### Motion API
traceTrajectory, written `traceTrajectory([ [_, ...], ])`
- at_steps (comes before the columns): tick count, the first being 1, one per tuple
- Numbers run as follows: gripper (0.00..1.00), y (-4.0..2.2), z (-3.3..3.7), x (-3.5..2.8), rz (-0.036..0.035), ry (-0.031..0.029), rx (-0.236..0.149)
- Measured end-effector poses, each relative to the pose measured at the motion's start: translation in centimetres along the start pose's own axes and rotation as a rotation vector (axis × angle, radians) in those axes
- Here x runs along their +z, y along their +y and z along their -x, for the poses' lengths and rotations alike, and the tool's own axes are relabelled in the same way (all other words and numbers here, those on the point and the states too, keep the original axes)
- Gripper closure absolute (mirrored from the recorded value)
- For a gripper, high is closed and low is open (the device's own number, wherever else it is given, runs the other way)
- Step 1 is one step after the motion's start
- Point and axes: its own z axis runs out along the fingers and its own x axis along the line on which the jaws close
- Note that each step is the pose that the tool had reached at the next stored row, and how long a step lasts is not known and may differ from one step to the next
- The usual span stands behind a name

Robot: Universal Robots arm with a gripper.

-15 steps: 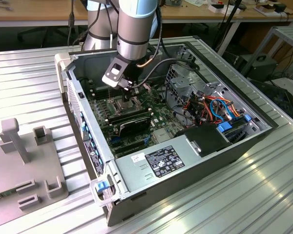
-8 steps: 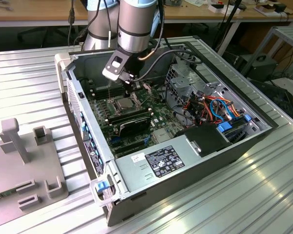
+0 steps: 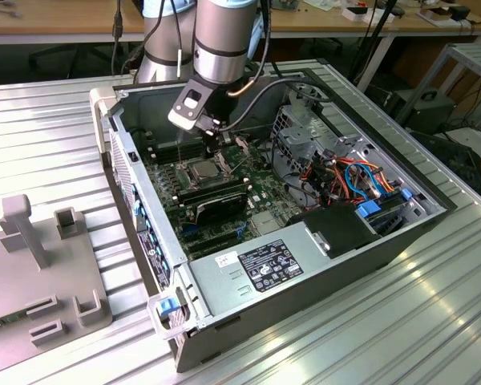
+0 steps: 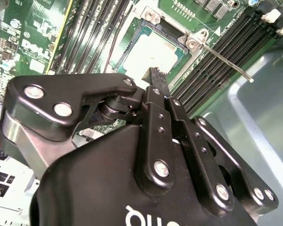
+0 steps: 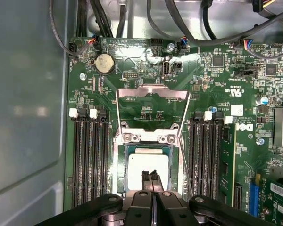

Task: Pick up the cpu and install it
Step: 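Place the cpu into insertion slot, then close the cpu cover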

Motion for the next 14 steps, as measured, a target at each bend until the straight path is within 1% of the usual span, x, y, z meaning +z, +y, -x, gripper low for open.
traceTrajectory([
  [1, 0.89, 0.01, 0.00, -0.14, -0.0001, 0.0001, 0.000],
  [8, 0.89, 0.01, -0.01, -0.16, 0.0000, 0.0001, 0.000],
  [14, 0.89, 0.17, 0.00, -0.15, 0.0000, 0.0000, 0.000],
])
